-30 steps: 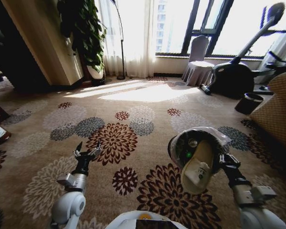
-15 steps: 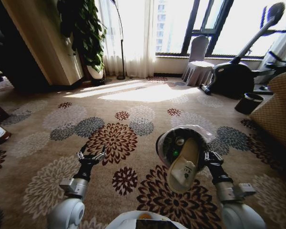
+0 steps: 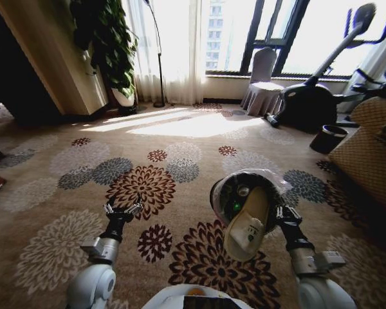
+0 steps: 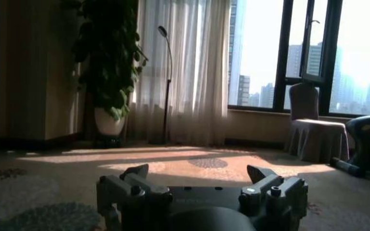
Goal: Pick up the trash from the ground and place it into the trash bin.
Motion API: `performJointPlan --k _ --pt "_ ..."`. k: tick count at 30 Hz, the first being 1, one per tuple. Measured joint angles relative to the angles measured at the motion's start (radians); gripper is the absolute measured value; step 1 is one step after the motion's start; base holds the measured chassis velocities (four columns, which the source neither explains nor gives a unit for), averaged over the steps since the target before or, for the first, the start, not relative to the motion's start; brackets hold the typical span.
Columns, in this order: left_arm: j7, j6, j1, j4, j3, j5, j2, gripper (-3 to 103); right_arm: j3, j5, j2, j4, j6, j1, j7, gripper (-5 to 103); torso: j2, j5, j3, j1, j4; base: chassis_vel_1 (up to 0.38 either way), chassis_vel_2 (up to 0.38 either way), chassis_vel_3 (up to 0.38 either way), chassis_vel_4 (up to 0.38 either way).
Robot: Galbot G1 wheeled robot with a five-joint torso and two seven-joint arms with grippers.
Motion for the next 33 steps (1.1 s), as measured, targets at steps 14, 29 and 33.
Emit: performJointPlan --k 14,29,33 --pt "0.002 0.01 -0.011 0.01 0.013 -0.013 0.0 100 -0.005 0.0 0.005 -0.007 0.032 -0.004 0.0 0 0.0 0.0004 0.0 0.0 0.0001 -0.345 -0.33 0.332 0.348" --pt "0.002 0.008 -0.019 0.027 0.027 -0.018 -0.007 100 -0.007 0.002 -0.008 0.002 0.046 -0.016 -0.001 0 0.0 -0.0004 0.0 0.0 0.0004 -0.08 -0.099 0.075 0.088" --pt "0.002 0.008 -0.021 0.03 0.029 -0.018 -0.006 100 -0.005 0.002 -0.006 0.002 0.049 -0.018 0.0 0 0.0 0.0001 0.0 0.0 0.0001 0.02 -0.066 -0.018 0.101"
